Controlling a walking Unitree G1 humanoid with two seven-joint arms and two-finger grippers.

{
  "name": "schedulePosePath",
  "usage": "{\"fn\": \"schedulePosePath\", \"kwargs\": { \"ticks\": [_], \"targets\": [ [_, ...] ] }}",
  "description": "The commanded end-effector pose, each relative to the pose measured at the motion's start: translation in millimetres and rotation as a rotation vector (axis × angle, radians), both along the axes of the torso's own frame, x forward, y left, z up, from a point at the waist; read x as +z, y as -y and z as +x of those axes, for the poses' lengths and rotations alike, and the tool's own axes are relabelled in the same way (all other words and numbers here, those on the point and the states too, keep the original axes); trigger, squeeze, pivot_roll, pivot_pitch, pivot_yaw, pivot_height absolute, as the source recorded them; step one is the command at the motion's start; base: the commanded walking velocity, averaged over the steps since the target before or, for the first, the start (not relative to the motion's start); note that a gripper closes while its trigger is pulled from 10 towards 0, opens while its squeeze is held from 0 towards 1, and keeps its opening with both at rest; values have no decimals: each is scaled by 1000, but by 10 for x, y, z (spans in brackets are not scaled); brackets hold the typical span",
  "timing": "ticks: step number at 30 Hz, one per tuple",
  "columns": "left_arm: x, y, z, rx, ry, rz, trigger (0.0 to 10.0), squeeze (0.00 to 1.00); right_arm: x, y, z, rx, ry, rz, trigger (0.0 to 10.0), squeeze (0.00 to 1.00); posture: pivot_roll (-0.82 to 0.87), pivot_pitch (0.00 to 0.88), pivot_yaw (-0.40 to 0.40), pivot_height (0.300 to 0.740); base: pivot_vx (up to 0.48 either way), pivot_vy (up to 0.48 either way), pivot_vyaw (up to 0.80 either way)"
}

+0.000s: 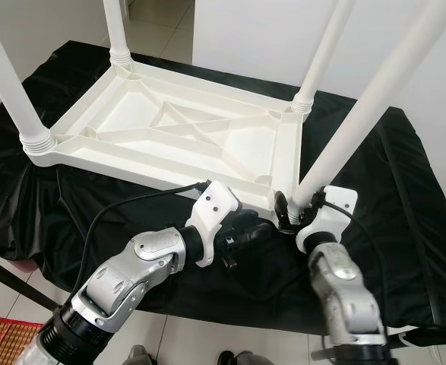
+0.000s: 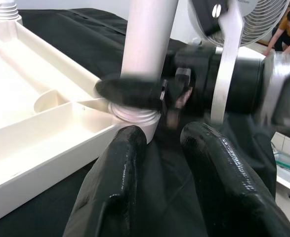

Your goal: Building children table

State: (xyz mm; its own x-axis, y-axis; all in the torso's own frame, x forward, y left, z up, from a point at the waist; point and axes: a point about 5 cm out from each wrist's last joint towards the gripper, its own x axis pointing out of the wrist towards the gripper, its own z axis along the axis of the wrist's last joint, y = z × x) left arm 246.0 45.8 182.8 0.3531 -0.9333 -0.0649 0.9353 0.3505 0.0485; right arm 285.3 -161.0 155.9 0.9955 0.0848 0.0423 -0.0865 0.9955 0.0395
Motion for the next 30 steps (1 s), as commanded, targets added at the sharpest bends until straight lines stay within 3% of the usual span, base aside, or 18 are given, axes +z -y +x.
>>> {"fn": "schedulePosePath", "kwargs": {
  "ticks": [1, 2, 4, 7, 10, 26, 27, 28, 29, 30],
  "targets": [
    [2, 32, -64, -123, -1, 7, 10000, 0, -31, 39, 2, 83, -9, 18, 10000, 0, 58, 118, -95, 740, 0, 0, 0],
    [3, 27, -64, -123, -1, 8, 10000, 0, -20, 45, 1, 155, 1, -5, 10000, 0, 59, 125, -89, 740, 0, 0, 0],
    [3, 27, -64, -123, -1, 8, 10000, 0, -20, 45, 1, 155, 1, -5, 10000, 0, 59, 125, -89, 740, 0, 0, 0],
    [10, 14, -55, -120, -2, 11, 10000, 0, -31, 116, 14, 331, 16, -108, 10000, 0, 61, 128, -81, 740, 0, 0, 0],
    [15, 6, -52, -120, -1, 13, 10000, 0, -34, 174, 52, 427, 20, -118, 10000, 0, 64, 128, -78, 740, 0, 0, 0],
    [20, -4, -66, -125, -3, 16, 10000, 0, -30, 271, 208, 553, 39, -180, 10000, 0, 80, 128, -71, 740, 0, 0, 0],
    [18, -5, -72, -126, -5, 17, 10000, 0, -49, 285, 199, 570, 32, -188, 6078, 0, 80, 131, -71, 740, 0, 0, 0],
    [18, -5, -72, -126, -5, 17, 10000, 0, -49, 285, 199, 570, 32, -188, 6078, 0, 80, 131, -71, 740, 0, 0, 0],
    [16, -5, -76, -127, -5, 18, 10000, 0, -62, 303, 195, 584, 30, -192, 353, 0, 80, 131, -71, 740, 0, 0, 0],
    [16, -5, -76, -127, -5, 18, 10000, 0, -62, 303, 195, 584, 30, -192, 353, 0, 80, 131, -71, 740, 0, 0, 0]
  ]
}}
